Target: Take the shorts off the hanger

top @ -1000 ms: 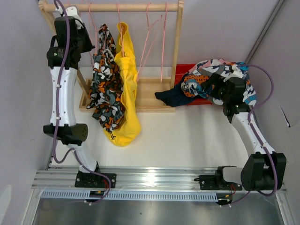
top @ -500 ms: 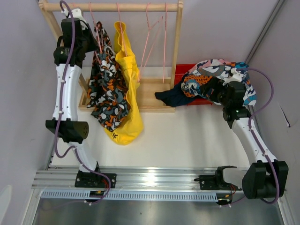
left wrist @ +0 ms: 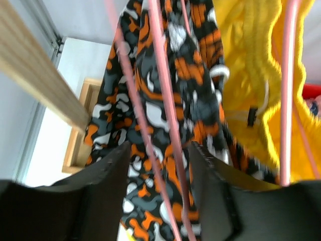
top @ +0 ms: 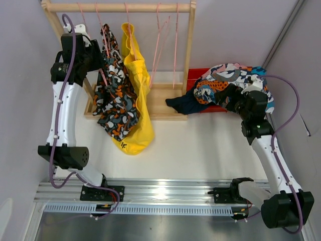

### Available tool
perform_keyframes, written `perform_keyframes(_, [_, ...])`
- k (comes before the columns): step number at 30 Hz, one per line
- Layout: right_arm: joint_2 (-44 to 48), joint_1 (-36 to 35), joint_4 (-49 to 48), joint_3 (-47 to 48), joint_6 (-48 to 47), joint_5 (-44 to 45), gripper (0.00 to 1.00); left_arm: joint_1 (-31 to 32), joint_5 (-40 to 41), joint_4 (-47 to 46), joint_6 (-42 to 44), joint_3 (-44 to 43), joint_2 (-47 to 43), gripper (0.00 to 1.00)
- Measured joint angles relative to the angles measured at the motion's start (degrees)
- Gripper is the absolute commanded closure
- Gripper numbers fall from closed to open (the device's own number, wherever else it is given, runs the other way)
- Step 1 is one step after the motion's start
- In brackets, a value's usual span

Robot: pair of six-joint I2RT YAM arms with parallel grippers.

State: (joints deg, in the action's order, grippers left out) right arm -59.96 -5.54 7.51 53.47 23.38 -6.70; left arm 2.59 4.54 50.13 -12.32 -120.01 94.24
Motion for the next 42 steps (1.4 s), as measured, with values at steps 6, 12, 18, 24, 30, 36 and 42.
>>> perform_keyframes(6, [4.57, -0.39, 3.1, 0.0, 0.07, 0.37, 0.0, 0.0, -0.39, 0.85, 0.61, 6.47, -7.85, 0.27])
perform_keyframes(12, [8.85, -1.07, 6.32, 0.0, 0.15, 1.25, 0.01, 0.0, -1.18, 2.86, 0.76, 7.06, -15.63, 0.18])
perform_keyframes(18, [11.1, -1.84, 8.68, 0.11, 0.11, 1.9, 0.01, 0.0, -7.41, 3.17, 0.11, 5.53, -24.17, 0.19])
perform_keyframes(24, [7.21, -2.86, 11.69, 4.7, -0.09, 2.95, 0.0, 2.75, -20.0, -5.05, -2.84, 7.23, -27.45, 0.2])
perform_keyframes(30, [7.82, -4.28, 12.17, 4.83, -0.15, 4.46, 0.01, 10.56, -22.34, -9.88, -4.35, 2.73, -18.32, 0.24])
perform_keyframes(36, [8.85, -4.37, 12.63, 4.66, -1.46, 6.08, 0.01, 13.11, -20.09, -11.74, -5.27, 1.44, -7.78, 0.25])
perform_keyframes(42, [9.51, -4.02, 13.94, 4.61, -3.15, 8.04, 0.01, 14.21, -16.2, -11.8, -5.33, -3.1, -1.44, 0.27])
